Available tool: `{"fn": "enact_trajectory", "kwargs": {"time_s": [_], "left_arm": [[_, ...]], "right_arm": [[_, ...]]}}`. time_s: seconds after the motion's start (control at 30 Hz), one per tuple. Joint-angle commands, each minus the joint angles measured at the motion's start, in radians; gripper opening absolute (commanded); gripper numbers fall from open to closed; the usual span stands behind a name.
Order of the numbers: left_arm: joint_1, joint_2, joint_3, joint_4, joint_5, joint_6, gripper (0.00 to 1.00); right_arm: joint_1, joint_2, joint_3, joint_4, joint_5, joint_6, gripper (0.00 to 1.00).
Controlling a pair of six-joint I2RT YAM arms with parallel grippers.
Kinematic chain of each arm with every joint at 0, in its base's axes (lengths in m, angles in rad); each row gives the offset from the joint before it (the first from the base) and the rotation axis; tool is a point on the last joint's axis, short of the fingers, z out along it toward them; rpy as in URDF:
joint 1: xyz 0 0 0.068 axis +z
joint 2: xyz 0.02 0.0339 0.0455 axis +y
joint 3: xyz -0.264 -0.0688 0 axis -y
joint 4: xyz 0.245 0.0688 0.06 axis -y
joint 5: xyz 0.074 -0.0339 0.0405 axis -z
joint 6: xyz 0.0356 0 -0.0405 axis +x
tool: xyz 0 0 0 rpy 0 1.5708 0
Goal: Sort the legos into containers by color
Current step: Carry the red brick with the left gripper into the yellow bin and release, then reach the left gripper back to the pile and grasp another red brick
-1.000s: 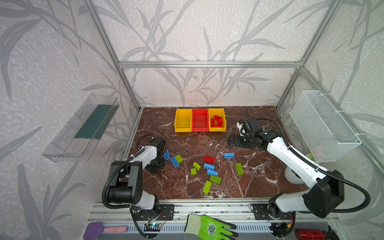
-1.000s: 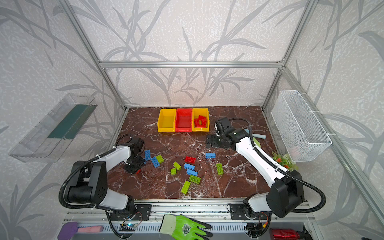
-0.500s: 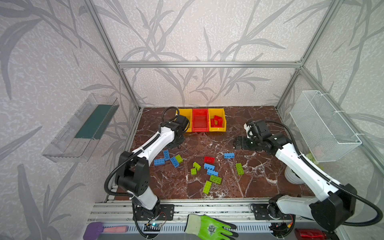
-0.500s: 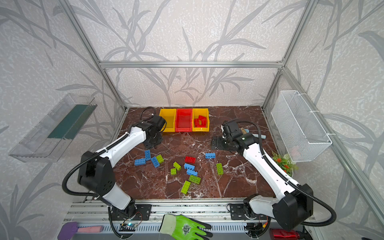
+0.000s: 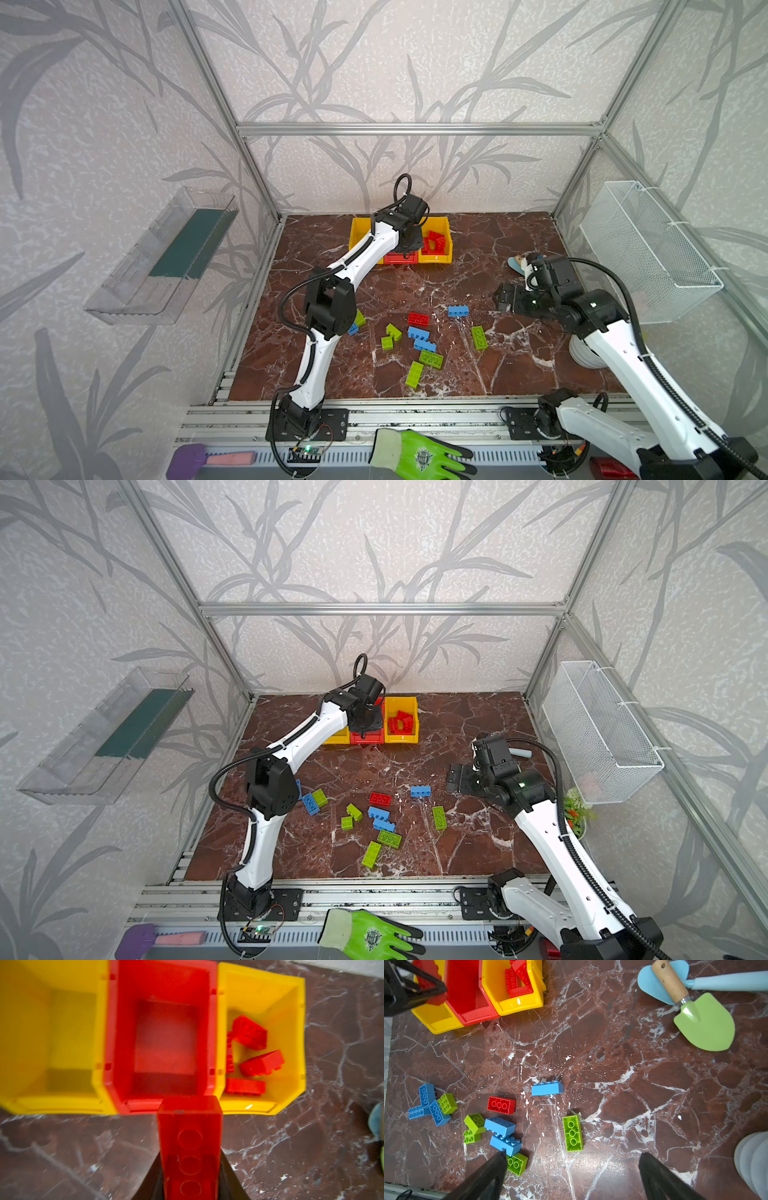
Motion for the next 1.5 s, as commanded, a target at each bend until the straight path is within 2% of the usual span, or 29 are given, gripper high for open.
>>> {"fn": "enact_trajectory", "kwargs": {"time_s": [0.0, 0.1, 0.2, 0.47, 0.5, 0.53, 0.6, 0.63, 0.8, 0.93, 1.03, 1.13, 1.2, 1.27, 1.37, 1.47], "left_arm": [[0.002, 0.104, 0.166, 0.042, 0.115, 0.130, 0.05], [0.004, 0.239, 0.366, 0.033, 0.162, 0.140, 0.05], [0.003, 0.334, 0.484, 0.052, 0.167, 0.119, 0.05], [0.003, 0.375, 0.452, 0.186, 0.195, 0.072, 0.08], [0.003, 0.380, 0.457, 0.190, 0.192, 0.069, 0.14], [0.003, 0.383, 0.459, 0.193, 0.190, 0.067, 0.25], [0.003, 0.388, 0.469, 0.194, 0.186, 0.068, 0.58], [0.004, 0.387, 0.473, 0.195, 0.184, 0.072, 0.64], [0.004, 0.362, 0.480, 0.195, 0.176, 0.070, 0.78], [-0.001, 0.315, 0.479, 0.158, 0.183, 0.071, 0.79], [-0.011, 0.261, 0.468, 0.049, 0.181, 0.090, 0.79], [-0.032, 0.166, 0.351, -0.059, 0.139, 0.127, 0.79], [-0.050, 0.054, 0.173, -0.066, 0.130, 0.148, 0.80], [-0.074, -0.088, -0.067, -0.020, 0.127, 0.149, 0.84], [-0.106, -0.270, -0.366, 0.050, 0.130, 0.098, 0.91], [-0.144, -0.402, -0.564, 0.079, 0.139, 0.019, 0.92]], "right_arm": [[-0.009, -0.018, -0.002, -0.055, 0.013, 0.007, 0.99], [-0.014, -0.021, 0.004, -0.069, 0.017, 0.008, 0.99], [-0.016, -0.026, 0.013, -0.085, 0.026, 0.008, 0.99], [-0.026, -0.035, 0.032, -0.126, 0.057, 0.003, 0.99], [-0.028, -0.035, 0.033, -0.130, 0.060, 0.005, 0.99], [-0.029, -0.035, 0.036, -0.132, 0.062, 0.006, 0.99], [-0.031, -0.035, 0.038, -0.135, 0.069, 0.009, 0.99], [-0.030, -0.036, 0.039, -0.133, 0.069, 0.010, 0.99], [-0.034, -0.030, 0.044, -0.129, 0.077, 0.013, 0.99], [-0.034, -0.027, 0.038, -0.118, 0.078, 0.010, 0.99], [-0.034, -0.020, 0.035, -0.111, 0.076, 0.008, 0.99], [-0.034, -0.010, 0.030, -0.103, 0.065, 0.004, 0.99], [-0.034, -0.007, 0.025, -0.097, 0.054, 0.000, 0.99], [-0.034, -0.006, 0.014, -0.095, 0.044, -0.003, 0.99], [-0.034, -0.014, -0.007, -0.092, 0.033, -0.008, 0.99], [-0.033, -0.032, -0.035, -0.095, 0.026, -0.005, 0.99]]}}
